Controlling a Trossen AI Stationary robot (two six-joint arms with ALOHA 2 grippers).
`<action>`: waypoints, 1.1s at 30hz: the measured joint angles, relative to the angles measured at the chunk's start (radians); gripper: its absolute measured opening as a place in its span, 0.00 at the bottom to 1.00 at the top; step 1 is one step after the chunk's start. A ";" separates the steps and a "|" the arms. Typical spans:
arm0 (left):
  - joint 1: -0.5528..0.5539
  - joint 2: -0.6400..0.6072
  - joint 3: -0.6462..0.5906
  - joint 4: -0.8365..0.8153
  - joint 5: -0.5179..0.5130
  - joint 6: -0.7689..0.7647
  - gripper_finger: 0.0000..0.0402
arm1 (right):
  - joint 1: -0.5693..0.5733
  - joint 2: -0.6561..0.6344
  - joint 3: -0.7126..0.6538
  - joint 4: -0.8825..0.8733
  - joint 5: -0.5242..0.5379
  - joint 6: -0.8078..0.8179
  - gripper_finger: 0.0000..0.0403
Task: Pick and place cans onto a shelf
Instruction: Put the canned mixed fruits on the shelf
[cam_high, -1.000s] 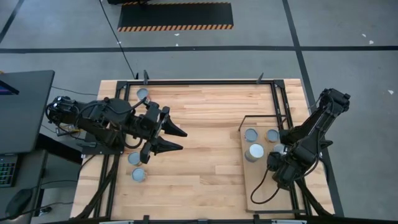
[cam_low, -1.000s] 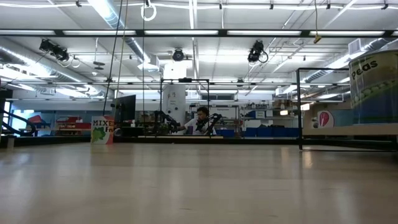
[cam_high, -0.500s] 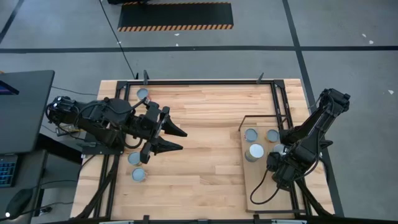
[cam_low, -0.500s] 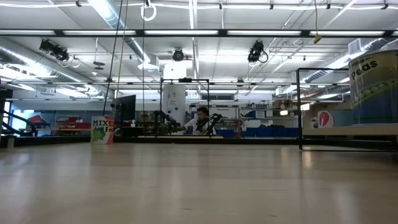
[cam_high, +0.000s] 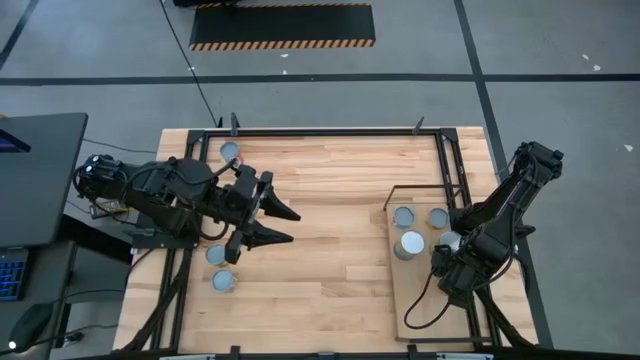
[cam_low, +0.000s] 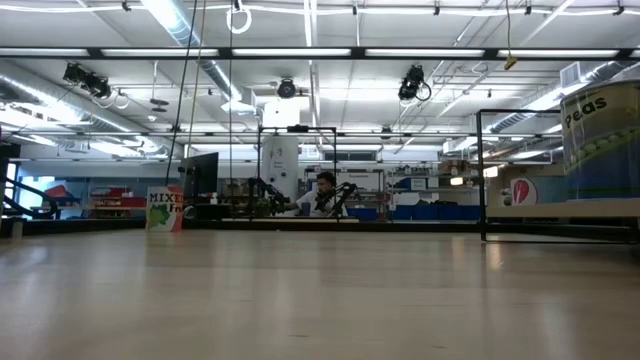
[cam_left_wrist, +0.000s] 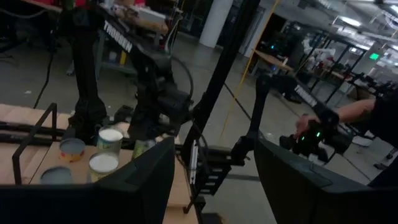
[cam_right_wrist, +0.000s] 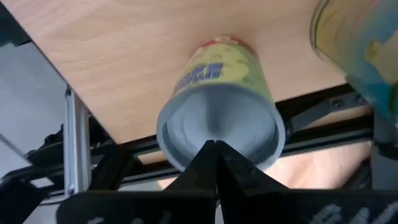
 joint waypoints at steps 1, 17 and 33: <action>0.000 0.000 0.000 -0.013 0.000 0.000 0.56 | 0.000 -0.002 0.012 -0.012 -0.002 0.007 0.01; -0.098 0.012 0.000 -0.897 0.001 -0.477 0.56 | -0.032 -0.004 0.421 0.020 0.566 -0.170 0.01; 0.074 0.005 -0.210 -1.051 -0.374 -0.679 0.71 | -0.265 0.013 0.424 0.407 0.767 -0.760 0.22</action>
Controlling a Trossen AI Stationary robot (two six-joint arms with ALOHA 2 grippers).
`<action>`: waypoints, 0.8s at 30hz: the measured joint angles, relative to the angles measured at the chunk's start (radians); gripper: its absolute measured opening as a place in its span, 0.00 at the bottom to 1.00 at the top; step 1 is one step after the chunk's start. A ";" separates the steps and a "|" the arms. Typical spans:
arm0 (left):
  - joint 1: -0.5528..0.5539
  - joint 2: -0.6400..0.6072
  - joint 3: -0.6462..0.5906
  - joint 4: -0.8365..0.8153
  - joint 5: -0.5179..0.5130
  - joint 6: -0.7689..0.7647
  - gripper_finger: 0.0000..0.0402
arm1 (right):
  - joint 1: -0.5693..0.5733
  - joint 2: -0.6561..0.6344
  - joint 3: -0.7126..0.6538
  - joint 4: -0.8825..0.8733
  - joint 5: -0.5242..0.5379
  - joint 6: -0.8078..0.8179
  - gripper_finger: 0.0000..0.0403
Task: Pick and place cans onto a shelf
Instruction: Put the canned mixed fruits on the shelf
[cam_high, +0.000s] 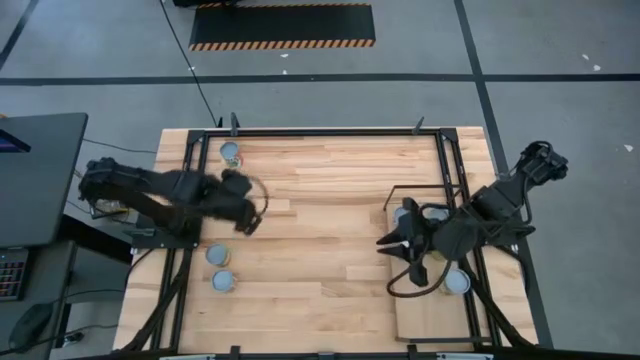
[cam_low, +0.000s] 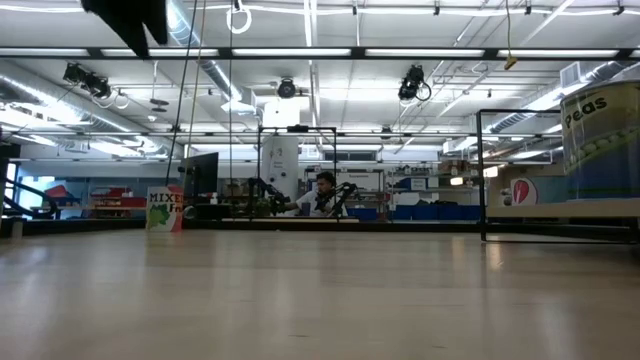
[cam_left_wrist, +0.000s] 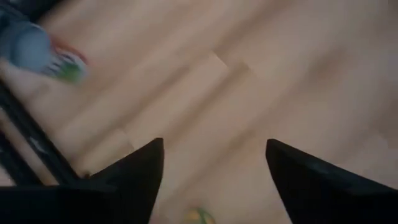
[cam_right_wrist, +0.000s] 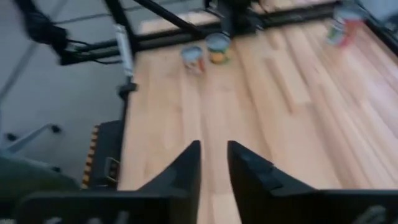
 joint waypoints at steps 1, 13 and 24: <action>0.052 0.000 -0.014 0.012 -0.007 0.044 0.74 | -0.010 0.000 0.000 0.030 -0.020 -0.030 0.25; 0.786 0.000 -0.387 0.372 0.050 0.410 0.79 | -0.097 0.028 0.000 0.228 -0.025 -0.022 0.74; 1.100 0.001 -0.494 0.678 0.018 0.431 0.79 | -0.215 0.080 -0.001 0.284 -0.023 0.106 0.93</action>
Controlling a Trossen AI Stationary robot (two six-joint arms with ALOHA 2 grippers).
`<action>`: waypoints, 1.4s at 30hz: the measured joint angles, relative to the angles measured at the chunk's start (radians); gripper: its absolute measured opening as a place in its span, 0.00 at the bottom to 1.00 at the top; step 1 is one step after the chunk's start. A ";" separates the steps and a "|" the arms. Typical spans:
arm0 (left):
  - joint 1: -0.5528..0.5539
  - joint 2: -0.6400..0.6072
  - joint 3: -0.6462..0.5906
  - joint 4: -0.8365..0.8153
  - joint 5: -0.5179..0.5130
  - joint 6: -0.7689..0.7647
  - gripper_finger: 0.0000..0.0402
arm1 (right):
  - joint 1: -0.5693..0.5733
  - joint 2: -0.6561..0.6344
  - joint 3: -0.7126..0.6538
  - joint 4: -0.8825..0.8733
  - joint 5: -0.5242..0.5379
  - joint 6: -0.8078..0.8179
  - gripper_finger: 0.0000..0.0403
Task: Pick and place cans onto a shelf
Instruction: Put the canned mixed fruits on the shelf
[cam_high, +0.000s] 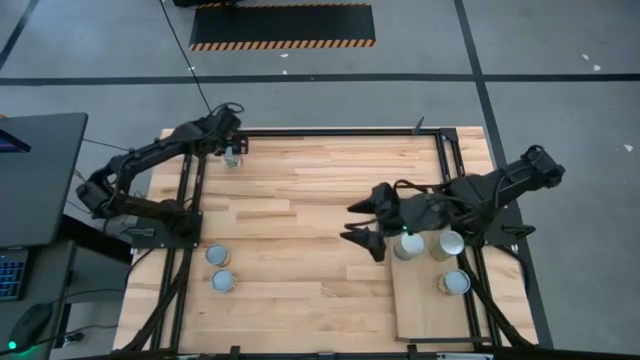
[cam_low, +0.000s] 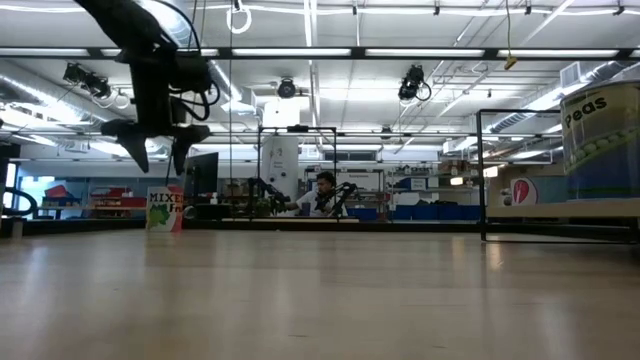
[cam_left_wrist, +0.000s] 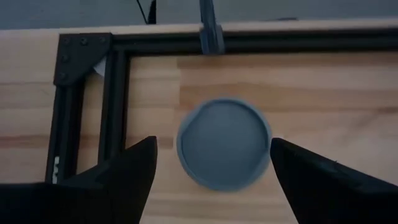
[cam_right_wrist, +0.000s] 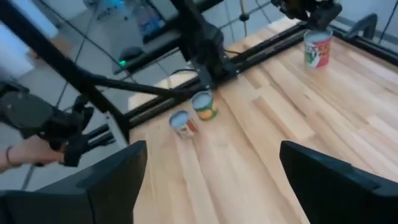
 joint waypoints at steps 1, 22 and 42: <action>0.014 0.000 0.000 0.010 0.004 0.001 0.79 | -0.011 0.002 0.000 -0.005 -0.005 -0.006 0.93; 0.038 0.033 0.002 0.112 0.082 0.078 0.54 | -0.222 0.027 0.000 0.055 -0.191 -0.237 0.93; 0.061 0.130 0.001 0.103 0.059 -0.003 0.96 | -0.321 0.014 0.000 0.002 -0.347 -0.264 0.93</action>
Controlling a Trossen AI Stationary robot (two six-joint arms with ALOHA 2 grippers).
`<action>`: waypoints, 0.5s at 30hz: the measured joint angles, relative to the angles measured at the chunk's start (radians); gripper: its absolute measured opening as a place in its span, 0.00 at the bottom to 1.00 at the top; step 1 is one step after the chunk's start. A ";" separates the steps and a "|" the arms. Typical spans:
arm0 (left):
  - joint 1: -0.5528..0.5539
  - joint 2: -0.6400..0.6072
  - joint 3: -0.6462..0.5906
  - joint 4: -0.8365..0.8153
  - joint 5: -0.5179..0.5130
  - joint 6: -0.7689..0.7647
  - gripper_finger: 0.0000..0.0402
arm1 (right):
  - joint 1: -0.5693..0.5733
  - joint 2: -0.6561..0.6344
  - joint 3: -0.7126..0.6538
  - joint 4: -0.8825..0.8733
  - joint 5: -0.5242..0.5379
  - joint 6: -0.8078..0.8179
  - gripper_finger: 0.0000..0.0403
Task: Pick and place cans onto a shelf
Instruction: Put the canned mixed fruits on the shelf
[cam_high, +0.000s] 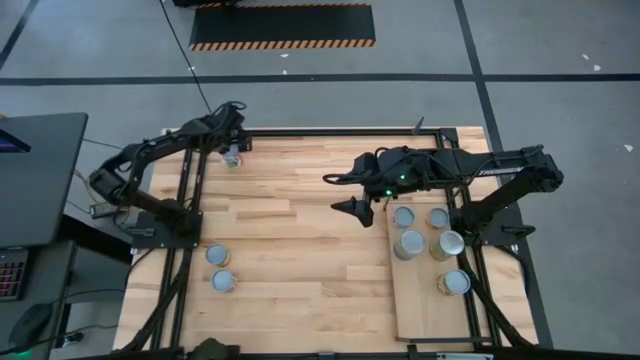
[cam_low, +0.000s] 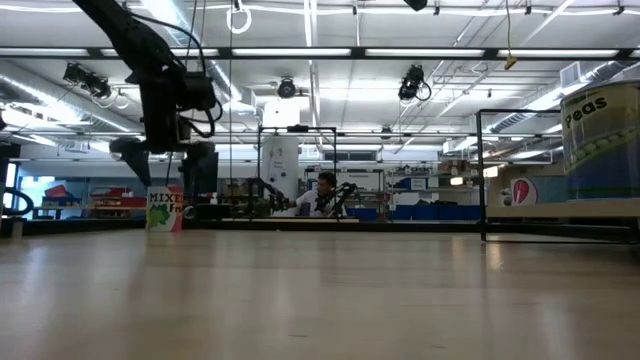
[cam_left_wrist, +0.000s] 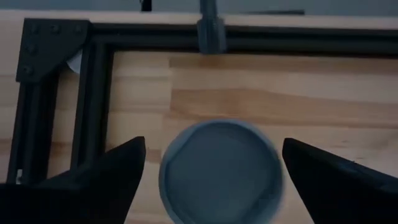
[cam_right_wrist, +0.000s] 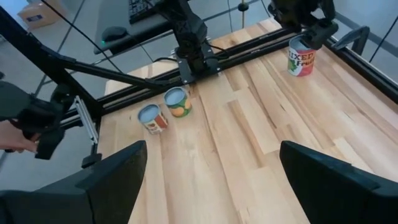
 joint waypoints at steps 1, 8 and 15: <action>0.000 0.015 0.000 0.001 -0.001 0.000 0.96 | 0.000 0.000 0.000 0.000 -0.002 0.000 0.93; -0.005 0.092 0.000 0.071 0.029 -0.023 0.95 | 0.000 0.000 0.000 0.000 -0.024 -0.001 0.93; -0.110 0.124 0.000 0.063 0.120 -0.044 0.82 | -0.008 -0.070 0.000 -0.096 -0.016 0.047 0.92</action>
